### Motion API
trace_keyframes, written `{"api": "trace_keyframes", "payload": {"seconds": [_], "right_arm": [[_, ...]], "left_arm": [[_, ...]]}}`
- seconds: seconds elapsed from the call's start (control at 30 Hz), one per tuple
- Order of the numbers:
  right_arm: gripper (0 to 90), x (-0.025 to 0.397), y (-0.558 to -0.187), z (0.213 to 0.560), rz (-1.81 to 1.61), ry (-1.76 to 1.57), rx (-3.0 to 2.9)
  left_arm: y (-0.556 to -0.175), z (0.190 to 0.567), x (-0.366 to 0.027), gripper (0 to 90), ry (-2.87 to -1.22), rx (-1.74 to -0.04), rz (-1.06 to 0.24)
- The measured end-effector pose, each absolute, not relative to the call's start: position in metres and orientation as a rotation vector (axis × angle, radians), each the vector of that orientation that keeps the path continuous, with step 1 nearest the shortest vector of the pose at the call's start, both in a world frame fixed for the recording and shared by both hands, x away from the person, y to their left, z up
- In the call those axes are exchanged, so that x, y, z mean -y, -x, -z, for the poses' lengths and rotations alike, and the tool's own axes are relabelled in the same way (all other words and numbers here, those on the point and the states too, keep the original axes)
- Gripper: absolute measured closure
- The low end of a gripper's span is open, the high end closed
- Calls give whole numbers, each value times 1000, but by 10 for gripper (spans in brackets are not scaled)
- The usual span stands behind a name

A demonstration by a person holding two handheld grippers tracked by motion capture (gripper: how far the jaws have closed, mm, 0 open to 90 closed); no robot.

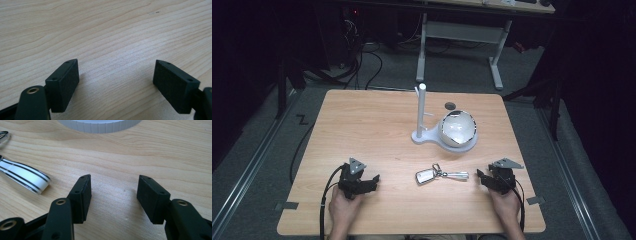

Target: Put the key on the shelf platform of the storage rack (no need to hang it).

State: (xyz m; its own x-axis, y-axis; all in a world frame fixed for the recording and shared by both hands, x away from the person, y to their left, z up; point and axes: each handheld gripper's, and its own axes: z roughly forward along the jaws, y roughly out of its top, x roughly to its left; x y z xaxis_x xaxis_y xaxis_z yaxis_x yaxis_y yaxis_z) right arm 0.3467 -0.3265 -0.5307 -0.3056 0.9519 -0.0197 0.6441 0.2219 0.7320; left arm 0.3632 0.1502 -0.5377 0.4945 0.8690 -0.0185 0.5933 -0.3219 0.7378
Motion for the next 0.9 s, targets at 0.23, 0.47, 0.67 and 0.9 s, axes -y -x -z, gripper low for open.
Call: {"api": "trace_keyframes", "payload": {"seconds": [0.23,0.47,0.67,0.9], "right_arm": [[457,326,-347,531,-867,-1466,-2031],[456,326,-347,531,-867,-1468,-2031],[436,326,-347,531,-871,-1466,-2037],[482,324,-345,529,-869,-1467,-2051]], "left_arm": [[-363,538,-150,213,-2041,-1198,-505],[-363,538,-150,213,-2042,-1199,-505],[-363,538,-150,213,-2042,-1198,-505],[-363,538,-150,213,-2043,-1198,-506]]}}
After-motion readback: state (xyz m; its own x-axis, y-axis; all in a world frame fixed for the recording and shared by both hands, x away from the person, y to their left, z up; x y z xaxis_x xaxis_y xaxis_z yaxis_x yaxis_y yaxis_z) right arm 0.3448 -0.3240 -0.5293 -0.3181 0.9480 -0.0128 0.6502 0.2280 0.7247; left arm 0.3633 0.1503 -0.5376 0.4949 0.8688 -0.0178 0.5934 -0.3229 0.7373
